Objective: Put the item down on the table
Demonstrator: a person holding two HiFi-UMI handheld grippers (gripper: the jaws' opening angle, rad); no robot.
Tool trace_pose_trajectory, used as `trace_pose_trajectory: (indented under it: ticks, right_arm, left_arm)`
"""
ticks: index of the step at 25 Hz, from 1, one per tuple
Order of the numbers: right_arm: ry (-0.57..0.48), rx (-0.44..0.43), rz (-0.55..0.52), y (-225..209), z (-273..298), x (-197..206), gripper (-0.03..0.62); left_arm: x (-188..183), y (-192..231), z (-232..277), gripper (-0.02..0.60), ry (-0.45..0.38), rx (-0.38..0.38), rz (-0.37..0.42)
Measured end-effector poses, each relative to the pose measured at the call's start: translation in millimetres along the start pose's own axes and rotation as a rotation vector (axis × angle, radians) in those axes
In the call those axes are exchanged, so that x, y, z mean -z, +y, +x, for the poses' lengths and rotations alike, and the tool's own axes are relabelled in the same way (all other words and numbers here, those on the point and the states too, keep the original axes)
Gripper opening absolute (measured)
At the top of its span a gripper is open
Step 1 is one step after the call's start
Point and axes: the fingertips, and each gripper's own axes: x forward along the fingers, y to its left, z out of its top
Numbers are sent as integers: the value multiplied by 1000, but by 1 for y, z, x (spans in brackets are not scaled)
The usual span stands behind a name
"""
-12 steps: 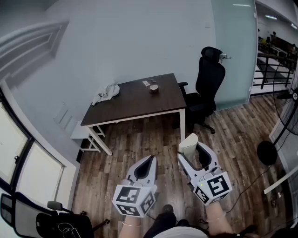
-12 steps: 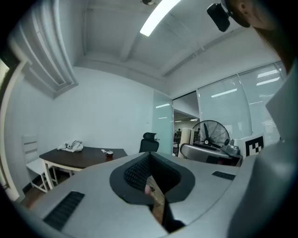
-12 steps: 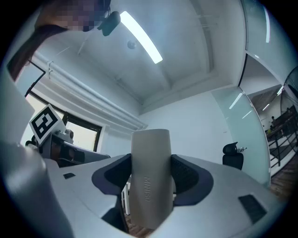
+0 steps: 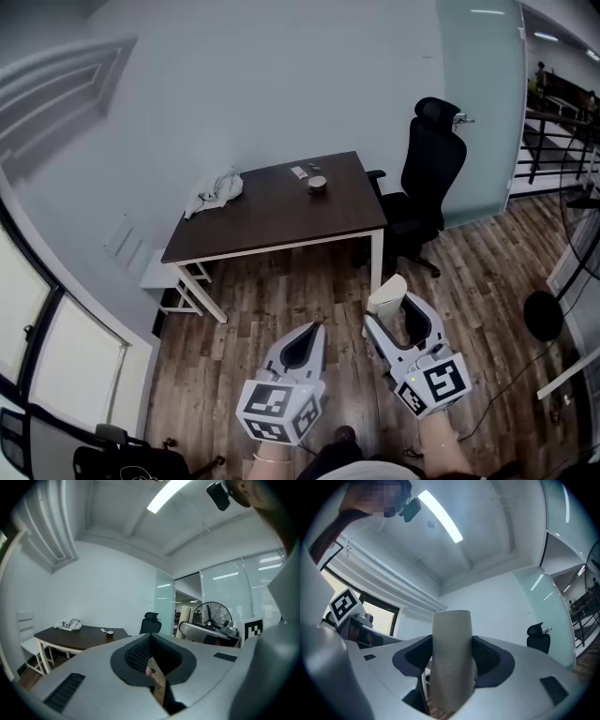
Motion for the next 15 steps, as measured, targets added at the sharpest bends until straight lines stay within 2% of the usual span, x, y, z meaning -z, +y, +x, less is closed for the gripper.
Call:
trace_pose_trajectory:
  ticks: [15]
  right_arm:
    - [24, 11, -7, -5, 135, 34, 273]
  left_arm:
    - [-11, 118, 60, 18, 0, 19, -34]
